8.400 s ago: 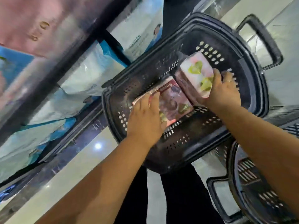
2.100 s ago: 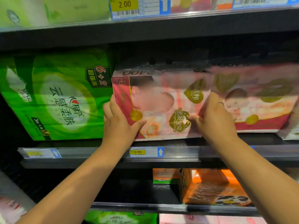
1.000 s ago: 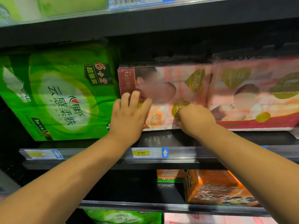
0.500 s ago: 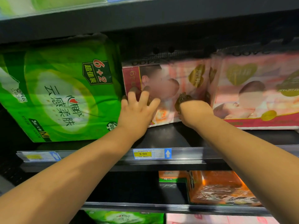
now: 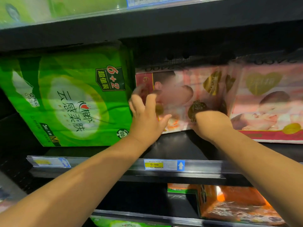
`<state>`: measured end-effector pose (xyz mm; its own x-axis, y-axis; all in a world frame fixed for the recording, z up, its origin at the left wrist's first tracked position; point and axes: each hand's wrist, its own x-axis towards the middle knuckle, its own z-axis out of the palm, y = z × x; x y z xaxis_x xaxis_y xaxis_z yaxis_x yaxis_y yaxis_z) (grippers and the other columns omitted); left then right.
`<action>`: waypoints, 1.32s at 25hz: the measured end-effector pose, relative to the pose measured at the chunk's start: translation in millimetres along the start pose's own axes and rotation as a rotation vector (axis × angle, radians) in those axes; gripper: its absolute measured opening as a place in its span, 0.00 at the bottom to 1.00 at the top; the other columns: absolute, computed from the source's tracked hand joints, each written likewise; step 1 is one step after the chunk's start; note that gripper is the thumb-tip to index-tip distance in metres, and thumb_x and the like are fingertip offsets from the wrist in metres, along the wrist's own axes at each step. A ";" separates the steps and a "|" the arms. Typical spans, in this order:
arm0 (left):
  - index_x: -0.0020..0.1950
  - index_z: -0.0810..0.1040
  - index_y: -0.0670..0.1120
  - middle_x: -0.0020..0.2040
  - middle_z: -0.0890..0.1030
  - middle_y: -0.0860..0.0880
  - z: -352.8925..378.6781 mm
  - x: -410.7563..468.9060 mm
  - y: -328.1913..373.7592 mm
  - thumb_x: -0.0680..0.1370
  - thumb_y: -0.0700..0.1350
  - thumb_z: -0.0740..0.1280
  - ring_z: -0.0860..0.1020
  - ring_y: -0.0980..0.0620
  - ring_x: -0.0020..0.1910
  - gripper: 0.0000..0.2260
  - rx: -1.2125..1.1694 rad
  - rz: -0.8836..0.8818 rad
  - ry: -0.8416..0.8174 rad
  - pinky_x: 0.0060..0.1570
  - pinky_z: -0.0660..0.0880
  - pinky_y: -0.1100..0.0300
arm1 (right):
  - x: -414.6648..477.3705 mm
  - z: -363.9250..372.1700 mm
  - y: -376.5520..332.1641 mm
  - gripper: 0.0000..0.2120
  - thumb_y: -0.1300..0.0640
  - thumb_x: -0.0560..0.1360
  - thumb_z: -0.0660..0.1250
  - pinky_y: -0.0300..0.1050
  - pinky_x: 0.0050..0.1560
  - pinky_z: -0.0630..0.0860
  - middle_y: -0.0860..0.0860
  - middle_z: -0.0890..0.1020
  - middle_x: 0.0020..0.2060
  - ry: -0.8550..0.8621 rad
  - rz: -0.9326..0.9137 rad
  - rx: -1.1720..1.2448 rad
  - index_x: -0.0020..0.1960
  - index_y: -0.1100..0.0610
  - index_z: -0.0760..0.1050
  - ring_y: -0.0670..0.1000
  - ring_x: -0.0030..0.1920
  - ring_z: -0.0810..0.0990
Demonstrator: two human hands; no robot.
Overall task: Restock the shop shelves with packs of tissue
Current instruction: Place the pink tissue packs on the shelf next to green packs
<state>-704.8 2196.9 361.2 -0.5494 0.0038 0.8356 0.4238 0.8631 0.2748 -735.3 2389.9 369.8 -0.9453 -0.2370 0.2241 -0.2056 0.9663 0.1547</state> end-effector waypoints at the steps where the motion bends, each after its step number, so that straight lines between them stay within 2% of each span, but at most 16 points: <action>1: 0.59 0.61 0.48 0.61 0.62 0.33 -1.3 1.5 3.6 0.62 0.45 0.80 0.65 0.29 0.63 0.35 -0.107 -0.064 0.038 0.63 0.69 0.38 | -0.1 0.2 0.5 0.09 0.53 0.78 0.63 0.45 0.42 0.70 0.55 0.81 0.46 -0.003 -0.002 0.006 0.51 0.56 0.78 0.60 0.48 0.80; 4: 0.61 0.61 0.45 0.64 0.62 0.35 -7.4 3.5 13.5 0.65 0.47 0.77 0.60 0.34 0.70 0.33 -0.179 -0.150 0.065 0.70 0.64 0.44 | -0.5 0.7 1.3 0.09 0.53 0.78 0.62 0.46 0.43 0.72 0.56 0.81 0.46 0.012 -0.014 0.013 0.51 0.57 0.78 0.60 0.48 0.80; 6: 0.60 0.64 0.39 0.58 0.67 0.41 -11.7 3.3 17.2 0.67 0.45 0.77 0.68 0.39 0.63 0.30 -0.187 -0.274 0.023 0.63 0.69 0.52 | -2.0 -0.1 1.6 0.10 0.53 0.78 0.62 0.47 0.44 0.73 0.57 0.81 0.47 0.031 -0.016 0.026 0.52 0.57 0.77 0.61 0.49 0.81; 8: 0.58 0.66 0.40 0.56 0.73 0.43 -16.1 4.1 13.7 0.68 0.45 0.77 0.74 0.43 0.55 0.26 -0.219 -0.370 0.000 0.53 0.71 0.57 | -3.9 -0.7 0.9 0.09 0.53 0.78 0.62 0.48 0.45 0.75 0.57 0.81 0.48 0.046 -0.014 0.053 0.52 0.57 0.77 0.61 0.49 0.80; 11: 0.56 0.68 0.40 0.53 0.73 0.43 -15.7 3.3 10.9 0.68 0.45 0.77 0.75 0.44 0.52 0.24 -0.196 -0.371 -0.029 0.50 0.72 0.54 | -3.7 -2.7 -0.5 0.10 0.51 0.78 0.62 0.49 0.47 0.76 0.57 0.81 0.48 0.051 -0.007 0.075 0.53 0.57 0.76 0.61 0.49 0.80; 14: 0.55 0.71 0.38 0.50 0.70 0.43 -10.8 0.7 15.8 0.66 0.51 0.77 0.74 0.41 0.52 0.26 -0.135 -0.316 -0.071 0.51 0.72 0.52 | -3.7 -1.6 -0.7 0.11 0.51 0.78 0.62 0.49 0.46 0.75 0.57 0.81 0.48 0.065 -0.003 0.069 0.54 0.57 0.75 0.61 0.49 0.80; 19: 0.55 0.77 0.40 0.50 0.78 0.39 -2.9 13.4 11.1 0.67 0.56 0.76 0.76 0.39 0.50 0.26 -0.080 -0.365 -0.133 0.50 0.75 0.51 | -6.2 -7.0 -4.5 0.12 0.49 0.79 0.61 0.47 0.43 0.71 0.57 0.79 0.51 0.081 0.003 0.070 0.57 0.55 0.74 0.61 0.51 0.80; 21: 0.64 0.74 0.43 0.56 0.78 0.37 4.0 18.0 6.2 0.67 0.56 0.76 0.77 0.38 0.52 0.30 -0.016 -0.305 -0.212 0.50 0.76 0.52 | -5.0 -8.2 -3.7 0.13 0.49 0.79 0.61 0.47 0.46 0.73 0.57 0.80 0.52 0.038 0.014 0.057 0.57 0.56 0.74 0.61 0.52 0.80; 23: 0.74 0.65 0.45 0.68 0.68 0.33 14.3 25.7 -2.9 0.66 0.48 0.76 0.74 0.34 0.60 0.39 -0.013 -0.249 -0.275 0.57 0.75 0.51 | -0.9 -7.0 -2.6 0.15 0.48 0.79 0.61 0.48 0.48 0.74 0.57 0.80 0.53 -0.029 0.027 0.056 0.57 0.57 0.76 0.60 0.53 0.79; 24: 0.76 0.61 0.46 0.70 0.62 0.30 20.0 27.8 -7.2 0.65 0.44 0.76 0.72 0.31 0.61 0.42 -0.006 -0.222 -0.266 0.59 0.74 0.49 | 1.3 -4.3 -2.9 0.16 0.47 0.79 0.61 0.48 0.50 0.74 0.57 0.80 0.53 -0.066 0.027 0.068 0.58 0.58 0.76 0.61 0.54 0.79; 25: 0.75 0.59 0.45 0.69 0.61 0.27 26.6 30.0 -10.7 0.65 0.42 0.75 0.72 0.28 0.59 0.43 0.042 -0.173 -0.225 0.58 0.74 0.47 | 3.6 -2.0 -3.8 0.17 0.47 0.79 0.60 0.49 0.51 0.74 0.58 0.79 0.55 -0.093 0.024 0.084 0.59 0.58 0.76 0.61 0.55 0.78; 27: 0.72 0.59 0.43 0.64 0.65 0.24 32.1 28.2 -13.3 0.64 0.42 0.76 0.73 0.25 0.55 0.41 0.267 -0.091 -0.132 0.55 0.75 0.44 | 8.7 -0.3 -6.6 0.20 0.45 0.79 0.60 0.51 0.54 0.74 0.58 0.77 0.59 -0.127 0.019 0.113 0.62 0.59 0.73 0.62 0.58 0.77; 29: 0.71 0.65 0.40 0.62 0.70 0.25 25.3 23.4 -9.4 0.65 0.45 0.75 0.74 0.27 0.57 0.38 0.513 -0.031 -0.208 0.55 0.75 0.44 | 11.5 1.4 -6.5 0.21 0.44 0.79 0.61 0.51 0.55 0.73 0.59 0.76 0.60 -0.161 0.011 0.108 0.63 0.59 0.72 0.62 0.59 0.76; 31: 0.65 0.76 0.40 0.55 0.78 0.30 19.2 20.9 -6.7 0.66 0.48 0.75 0.78 0.33 0.53 0.30 0.696 0.005 -0.273 0.49 0.78 0.49 | 10.2 2.7 -6.8 0.20 0.43 0.79 0.60 0.51 0.53 0.74 0.58 0.78 0.58 -0.160 0.000 0.085 0.61 0.58 0.74 0.61 0.57 0.77; 32: 0.62 0.78 0.40 0.52 0.79 0.31 21.5 22.4 -9.9 0.65 0.50 0.75 0.80 0.34 0.50 0.27 0.763 0.031 -0.212 0.47 0.78 0.51 | 8.5 3.2 -7.1 0.20 0.43 0.79 0.60 0.51 0.52 0.74 0.57 0.78 0.57 -0.141 -0.017 0.076 0.62 0.57 0.73 0.61 0.57 0.77; 33: 0.63 0.77 0.40 0.55 0.77 0.30 25.8 27.2 -13.5 0.68 0.49 0.73 0.78 0.33 0.52 0.26 0.800 0.054 -0.112 0.51 0.77 0.49 | 7.0 2.0 -8.2 0.21 0.43 0.79 0.59 0.50 0.52 0.74 0.56 0.78 0.57 -0.120 -0.041 0.075 0.66 0.54 0.70 0.60 0.57 0.78</action>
<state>-744.1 2198.3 367.9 -0.6296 0.0699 0.7738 -0.1688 0.9598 -0.2241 -740.8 2380.5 368.2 -0.9583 -0.2669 0.1018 -0.2585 0.9620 0.0882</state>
